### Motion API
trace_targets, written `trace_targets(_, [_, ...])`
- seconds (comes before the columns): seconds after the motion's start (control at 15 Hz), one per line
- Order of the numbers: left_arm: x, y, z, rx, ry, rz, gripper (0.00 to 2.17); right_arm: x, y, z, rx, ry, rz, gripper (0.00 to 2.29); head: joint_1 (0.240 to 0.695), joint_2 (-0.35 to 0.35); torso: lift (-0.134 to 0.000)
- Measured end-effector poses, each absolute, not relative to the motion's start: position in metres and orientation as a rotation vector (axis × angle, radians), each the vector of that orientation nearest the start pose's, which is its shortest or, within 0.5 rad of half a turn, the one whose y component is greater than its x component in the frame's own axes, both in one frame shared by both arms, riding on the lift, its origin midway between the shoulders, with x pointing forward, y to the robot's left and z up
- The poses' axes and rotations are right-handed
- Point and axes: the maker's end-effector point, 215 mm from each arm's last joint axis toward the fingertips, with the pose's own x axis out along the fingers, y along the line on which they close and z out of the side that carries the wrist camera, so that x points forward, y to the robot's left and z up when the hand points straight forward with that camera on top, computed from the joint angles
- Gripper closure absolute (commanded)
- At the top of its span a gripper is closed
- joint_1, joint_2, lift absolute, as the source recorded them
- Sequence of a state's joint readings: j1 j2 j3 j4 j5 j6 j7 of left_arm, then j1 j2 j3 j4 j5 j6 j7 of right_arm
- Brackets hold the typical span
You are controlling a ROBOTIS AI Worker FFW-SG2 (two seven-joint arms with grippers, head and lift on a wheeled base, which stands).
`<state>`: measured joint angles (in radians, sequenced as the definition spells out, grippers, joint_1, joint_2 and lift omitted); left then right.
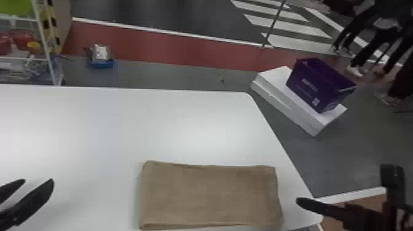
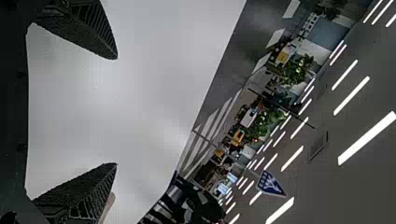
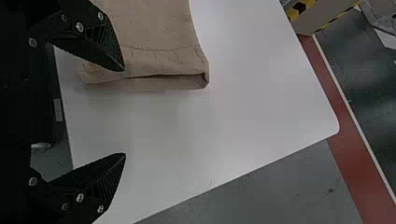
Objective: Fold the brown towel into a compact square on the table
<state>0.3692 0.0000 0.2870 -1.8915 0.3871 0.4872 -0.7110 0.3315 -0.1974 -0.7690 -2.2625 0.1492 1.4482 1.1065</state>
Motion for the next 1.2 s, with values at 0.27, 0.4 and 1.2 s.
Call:
trace_targets(0.27, [0.423,0.207,-0.426,-0.504,0.330,-0.495,0.06,0.322,-0.441,-0.406,0.422,0.840,0.095,0.28,0.695,-0.350,-0.134])
trace_targets(0.4, [0.421,0.207,-0.427,-0.506,0.332,-0.499,0.06,0.333,-0.433,-0.413,0.429,0.849,0.102,0.28,0.695,-0.335,-0.134])
trace_targets(1.2, [0.418,0.210,-0.429,-0.506,0.335,-0.493,0.06,0.351,-0.393,-0.440,0.393,0.917,0.157,0.46,0.695,-0.269,-0.134])
